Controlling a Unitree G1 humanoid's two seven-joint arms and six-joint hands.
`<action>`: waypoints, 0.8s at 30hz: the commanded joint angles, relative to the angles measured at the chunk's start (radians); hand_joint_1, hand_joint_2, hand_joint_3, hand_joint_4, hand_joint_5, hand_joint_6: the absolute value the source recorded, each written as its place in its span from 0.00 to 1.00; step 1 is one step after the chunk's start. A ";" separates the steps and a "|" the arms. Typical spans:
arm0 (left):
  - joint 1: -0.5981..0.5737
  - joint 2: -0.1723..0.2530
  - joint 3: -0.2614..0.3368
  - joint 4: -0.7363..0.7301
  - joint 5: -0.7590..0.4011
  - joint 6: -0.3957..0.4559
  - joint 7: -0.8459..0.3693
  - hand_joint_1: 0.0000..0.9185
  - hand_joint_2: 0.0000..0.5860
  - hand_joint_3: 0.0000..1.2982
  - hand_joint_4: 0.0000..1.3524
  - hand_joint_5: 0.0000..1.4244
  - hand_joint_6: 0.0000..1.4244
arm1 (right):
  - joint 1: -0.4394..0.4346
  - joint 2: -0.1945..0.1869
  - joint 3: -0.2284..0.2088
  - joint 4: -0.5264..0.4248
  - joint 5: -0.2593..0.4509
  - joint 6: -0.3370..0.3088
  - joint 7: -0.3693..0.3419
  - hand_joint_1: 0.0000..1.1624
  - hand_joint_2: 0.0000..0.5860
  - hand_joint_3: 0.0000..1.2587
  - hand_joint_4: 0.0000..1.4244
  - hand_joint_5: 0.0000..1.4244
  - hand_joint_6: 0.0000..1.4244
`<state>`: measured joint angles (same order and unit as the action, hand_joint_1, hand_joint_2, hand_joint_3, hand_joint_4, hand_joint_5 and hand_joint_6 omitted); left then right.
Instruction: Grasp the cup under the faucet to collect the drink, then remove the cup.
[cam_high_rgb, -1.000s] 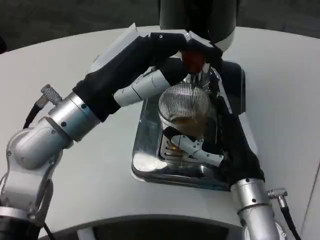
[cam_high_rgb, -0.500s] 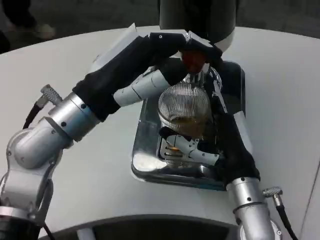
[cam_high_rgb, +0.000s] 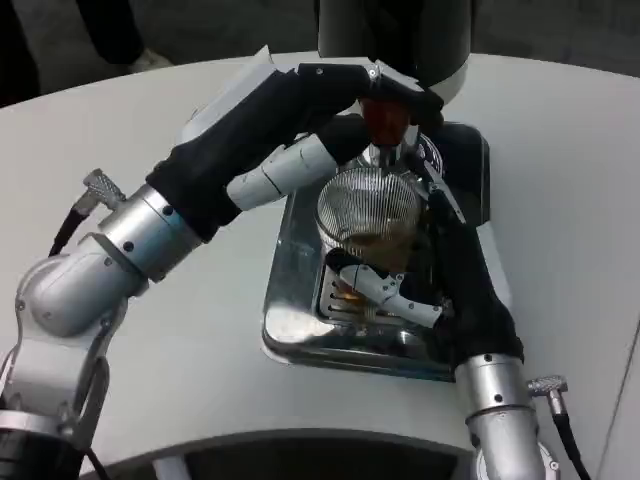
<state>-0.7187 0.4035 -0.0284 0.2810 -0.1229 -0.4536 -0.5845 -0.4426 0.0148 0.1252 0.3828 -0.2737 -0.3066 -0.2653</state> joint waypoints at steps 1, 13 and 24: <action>0.048 0.006 -0.007 0.031 0.006 0.067 -0.017 0.00 0.10 0.42 0.26 0.24 0.10 | -0.005 0.011 0.000 0.020 -0.003 -0.014 -0.011 0.76 0.27 0.13 0.21 0.24 0.18; 0.058 -0.002 -0.005 0.023 -0.034 0.117 -0.023 0.00 0.09 0.34 0.17 0.20 0.09 | -0.016 0.011 -0.004 0.044 -0.024 -0.025 -0.059 0.81 0.26 0.31 0.36 0.40 0.32; 0.069 -0.006 0.003 0.003 -0.057 0.161 -0.040 0.00 0.08 0.26 0.05 0.15 0.11 | -0.011 0.010 -0.009 0.036 -0.049 -0.030 -0.105 0.84 0.27 0.43 0.43 0.49 0.42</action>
<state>-0.6894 0.3885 -0.0217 0.2749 -0.1897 -0.3261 -0.6067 -0.4625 0.0215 0.1181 0.4185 -0.3132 -0.3276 -0.3546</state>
